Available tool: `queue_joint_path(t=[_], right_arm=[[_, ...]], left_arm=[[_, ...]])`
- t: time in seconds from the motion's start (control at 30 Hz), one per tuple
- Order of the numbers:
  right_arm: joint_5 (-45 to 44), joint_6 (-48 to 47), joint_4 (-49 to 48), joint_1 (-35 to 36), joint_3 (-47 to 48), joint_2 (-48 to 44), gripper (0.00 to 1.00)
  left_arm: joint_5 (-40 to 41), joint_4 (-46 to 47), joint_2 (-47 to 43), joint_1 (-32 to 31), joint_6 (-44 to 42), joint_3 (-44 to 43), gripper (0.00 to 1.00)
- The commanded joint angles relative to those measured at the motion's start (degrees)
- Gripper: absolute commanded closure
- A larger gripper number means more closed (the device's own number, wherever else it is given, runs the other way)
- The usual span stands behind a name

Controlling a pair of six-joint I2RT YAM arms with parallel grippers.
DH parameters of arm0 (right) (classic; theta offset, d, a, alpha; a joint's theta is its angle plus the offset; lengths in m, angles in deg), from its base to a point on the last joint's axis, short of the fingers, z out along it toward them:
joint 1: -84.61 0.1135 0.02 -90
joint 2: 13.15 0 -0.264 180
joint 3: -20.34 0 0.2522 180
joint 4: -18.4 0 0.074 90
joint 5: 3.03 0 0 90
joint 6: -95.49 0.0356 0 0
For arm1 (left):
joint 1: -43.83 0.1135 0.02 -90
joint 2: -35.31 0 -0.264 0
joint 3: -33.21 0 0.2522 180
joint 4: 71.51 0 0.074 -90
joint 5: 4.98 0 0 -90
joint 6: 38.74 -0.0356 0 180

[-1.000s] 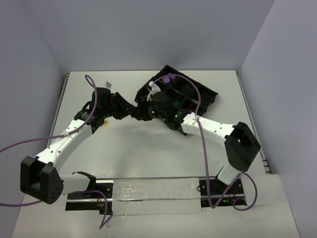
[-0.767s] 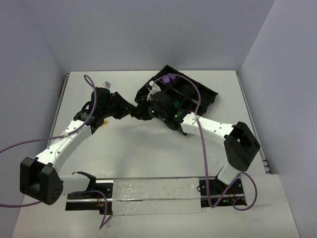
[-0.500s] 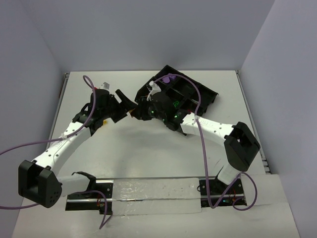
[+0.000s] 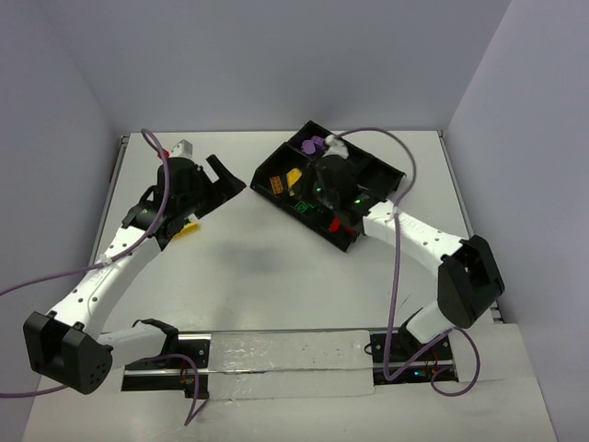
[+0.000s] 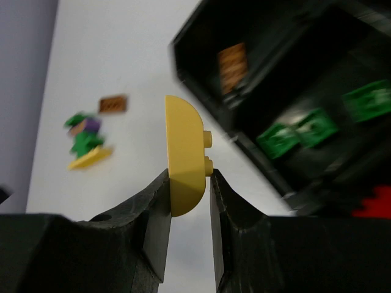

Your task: Sort the legos into containers by color

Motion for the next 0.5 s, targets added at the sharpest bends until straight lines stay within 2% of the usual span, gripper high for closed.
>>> queue_joint_path(t=[0.0, 0.2, 0.47], right_arm=[[-5.42, -2.48, 3.11, -10.05, -2.31, -5.09, 1.00], [-6.67, -4.79, 6.82, -21.48, -1.74, -3.43, 1.00], [-7.25, -6.48, 8.36, -27.77, 2.04, 3.28, 1.00]], left_arm=[[4.58, -3.43, -2.72, 2.34, -3.41, -2.18, 0.01], [1.63, -5.07, -1.48, 8.80, -3.96, -0.36, 0.01], [4.48, -10.28, 4.50, 12.91, -4.29, -3.35, 0.03]])
